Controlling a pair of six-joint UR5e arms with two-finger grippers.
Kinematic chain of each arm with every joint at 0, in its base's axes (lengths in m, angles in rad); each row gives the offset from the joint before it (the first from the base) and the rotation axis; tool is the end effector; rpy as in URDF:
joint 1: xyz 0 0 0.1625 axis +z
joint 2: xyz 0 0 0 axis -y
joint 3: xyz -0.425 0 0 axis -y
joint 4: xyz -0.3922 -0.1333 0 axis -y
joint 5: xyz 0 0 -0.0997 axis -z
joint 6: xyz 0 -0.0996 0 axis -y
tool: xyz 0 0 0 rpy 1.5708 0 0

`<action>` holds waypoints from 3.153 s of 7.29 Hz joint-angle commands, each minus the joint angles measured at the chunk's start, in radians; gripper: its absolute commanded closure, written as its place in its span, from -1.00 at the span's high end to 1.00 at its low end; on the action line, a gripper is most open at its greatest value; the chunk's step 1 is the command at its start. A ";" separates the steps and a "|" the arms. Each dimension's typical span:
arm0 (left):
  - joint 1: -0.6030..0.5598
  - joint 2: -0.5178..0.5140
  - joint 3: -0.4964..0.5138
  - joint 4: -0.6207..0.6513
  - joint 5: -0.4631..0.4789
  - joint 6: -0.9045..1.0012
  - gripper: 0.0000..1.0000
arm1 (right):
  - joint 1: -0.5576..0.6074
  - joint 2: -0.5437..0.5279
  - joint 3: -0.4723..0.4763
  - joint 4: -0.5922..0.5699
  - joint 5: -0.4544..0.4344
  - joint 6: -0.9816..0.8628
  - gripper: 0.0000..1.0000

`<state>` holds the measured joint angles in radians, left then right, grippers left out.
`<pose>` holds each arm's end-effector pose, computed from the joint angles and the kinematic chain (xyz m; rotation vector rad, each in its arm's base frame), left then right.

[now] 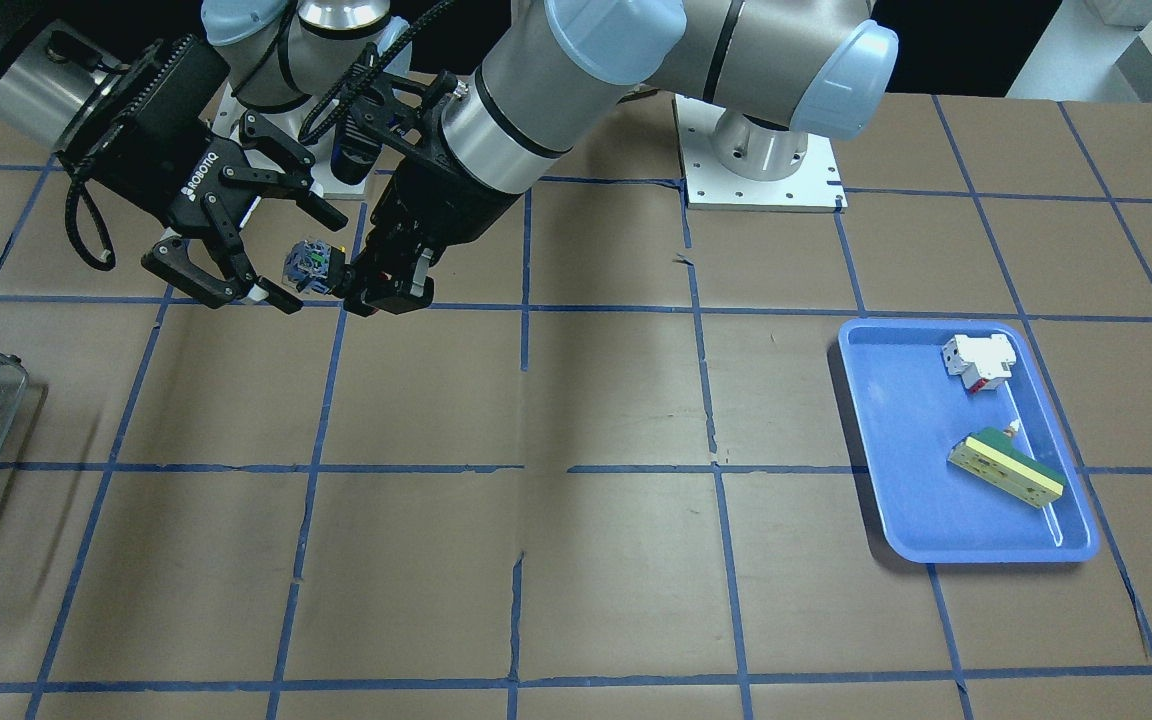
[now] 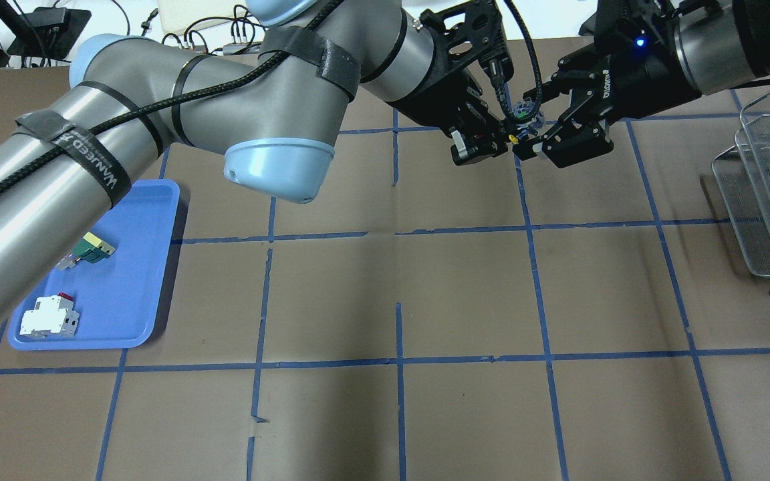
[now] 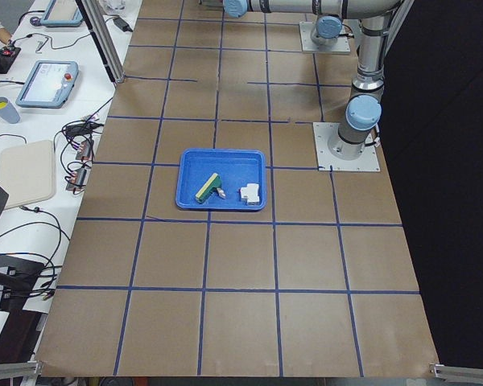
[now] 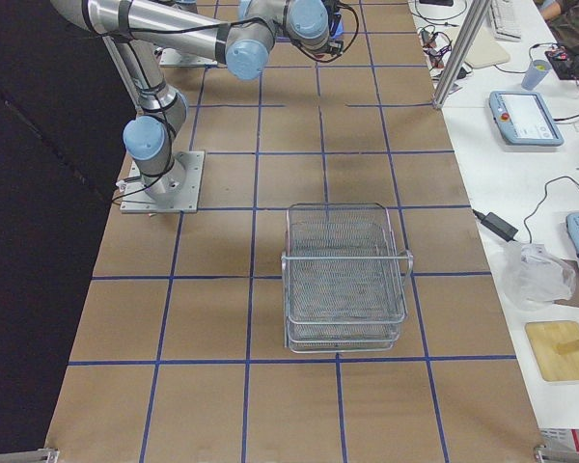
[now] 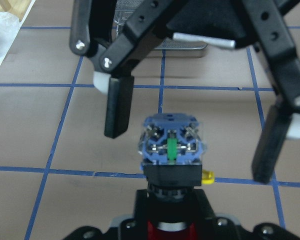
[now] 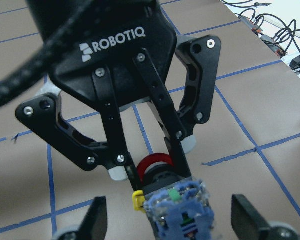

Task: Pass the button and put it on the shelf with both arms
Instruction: 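Close the right gripper on the button's red cap beside the left gripper, then open the left gripper and pull it back while the right gripper carries the button away, then lower the button into the wire mesh basket with the right gripper and release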

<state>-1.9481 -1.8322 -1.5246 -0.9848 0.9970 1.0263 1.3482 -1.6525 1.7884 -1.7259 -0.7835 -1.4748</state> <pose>-0.4012 -0.5039 0.4475 -1.8056 -1.9108 0.7135 0.0984 -0.4887 0.4646 -1.4839 2.0348 -0.8009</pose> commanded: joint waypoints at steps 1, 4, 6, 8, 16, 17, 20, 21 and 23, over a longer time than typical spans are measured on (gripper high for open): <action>-0.005 -0.001 0.000 0.000 0.002 0.000 -1.00 | 0.000 -0.006 -0.007 -0.006 -0.003 -0.002 -0.98; -0.011 0.002 0.001 0.003 0.006 -0.043 0.98 | 0.000 -0.006 -0.009 -0.003 -0.008 -0.002 -1.00; -0.006 0.030 0.003 -0.001 0.012 -0.086 1.00 | 0.000 -0.004 -0.011 0.005 -0.010 -0.002 -1.00; 0.036 0.071 -0.015 -0.076 0.084 -0.104 1.00 | -0.015 0.006 -0.026 -0.009 -0.122 -0.004 -1.00; 0.367 0.300 -0.176 -0.396 0.482 -0.415 1.00 | -0.276 0.035 -0.135 -0.050 -0.779 -0.001 -1.00; 0.367 0.326 -0.233 -0.390 0.544 -0.641 1.00 | -0.294 0.068 -0.135 -0.078 -0.802 0.001 -1.00; 0.371 0.363 -0.233 -0.449 0.546 -0.944 1.00 | -0.402 0.192 -0.138 -0.156 -0.821 -0.012 -1.00; 0.368 0.361 -0.209 -0.504 0.549 -1.042 1.00 | -0.415 0.206 -0.139 -0.175 -0.820 -0.013 -1.00; 0.382 0.349 -0.174 -0.535 0.534 -1.056 1.00 | -0.423 0.255 -0.139 -0.219 -0.823 -0.013 -1.00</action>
<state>-1.5760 -1.4782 -1.7180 -1.5020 1.5426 -0.0092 0.9322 -1.4300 1.6506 -1.9242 -1.6051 -1.4874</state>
